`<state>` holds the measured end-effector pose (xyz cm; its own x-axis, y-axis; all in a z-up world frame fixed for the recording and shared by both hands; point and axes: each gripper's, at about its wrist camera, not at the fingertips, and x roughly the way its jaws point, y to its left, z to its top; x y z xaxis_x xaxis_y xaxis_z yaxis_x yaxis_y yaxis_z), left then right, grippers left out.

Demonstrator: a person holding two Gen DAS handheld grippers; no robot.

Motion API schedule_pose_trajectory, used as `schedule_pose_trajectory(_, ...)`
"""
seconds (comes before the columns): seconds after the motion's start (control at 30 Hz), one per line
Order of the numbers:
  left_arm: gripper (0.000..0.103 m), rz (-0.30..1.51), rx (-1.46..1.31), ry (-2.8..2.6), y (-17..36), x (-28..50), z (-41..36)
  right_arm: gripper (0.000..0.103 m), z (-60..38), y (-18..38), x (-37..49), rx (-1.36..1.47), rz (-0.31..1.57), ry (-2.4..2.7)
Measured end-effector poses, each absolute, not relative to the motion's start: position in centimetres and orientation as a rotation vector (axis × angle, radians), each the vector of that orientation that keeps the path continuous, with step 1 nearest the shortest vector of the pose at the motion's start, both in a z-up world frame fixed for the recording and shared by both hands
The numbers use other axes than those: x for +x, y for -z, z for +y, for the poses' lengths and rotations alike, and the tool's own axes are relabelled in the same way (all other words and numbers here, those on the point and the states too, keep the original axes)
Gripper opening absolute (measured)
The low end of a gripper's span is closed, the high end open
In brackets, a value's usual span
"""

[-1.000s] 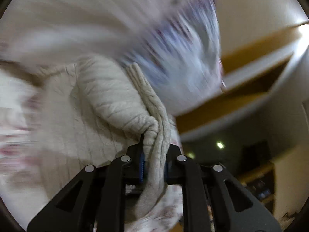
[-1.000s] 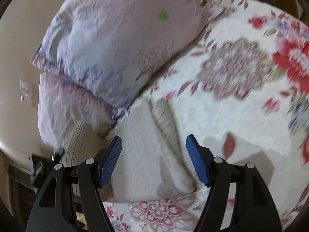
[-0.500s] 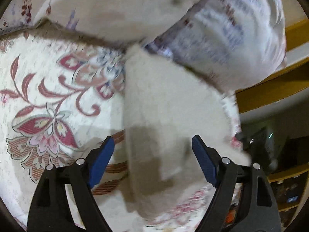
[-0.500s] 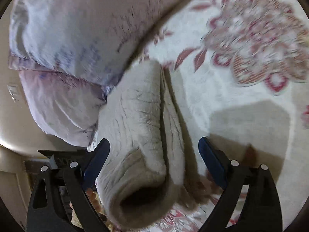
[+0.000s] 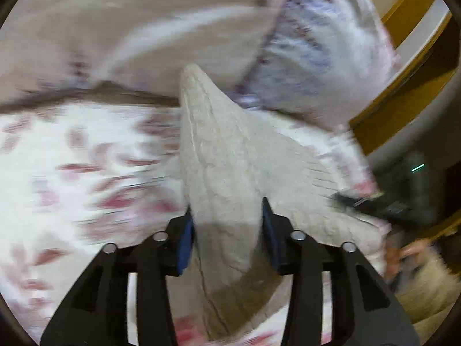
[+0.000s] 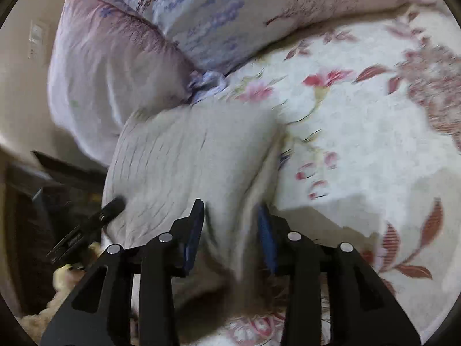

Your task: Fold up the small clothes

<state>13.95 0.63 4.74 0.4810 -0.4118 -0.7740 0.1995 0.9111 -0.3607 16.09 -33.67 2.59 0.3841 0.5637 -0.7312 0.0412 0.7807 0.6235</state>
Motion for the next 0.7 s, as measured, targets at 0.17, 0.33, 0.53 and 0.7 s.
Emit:
schedule_pose_trajectory(0.17, 0.074, 0.928, -0.203, 0.245, -5.7, 11.3, 3.6, 0.052, -33.7, -1.7, 17.5, 0.752, 1.117, -0.32)
schedule_pose_trajectory(0.33, 0.083, 0.892, -0.144, 0.215, -6.2, 7.1, 3.4, 0.008, -32.6, -1.3, 20.1, 0.564, 1.087, -0.091)
schedule_pose_trajectory(0.53, 0.101, 0.88, -0.013, 0.196, -5.3, 2.1, 2.2, 0.021, -32.4, -5.7, 17.2, 0.523, 0.979, -0.114)
schedule_pose_trajectory(0.7, 0.101, 0.939, -0.036, 0.219, -3.4, 1.6, 1.4, 0.052, -29.7, -8.4, 9.6, 0.515, 0.889, -0.334)
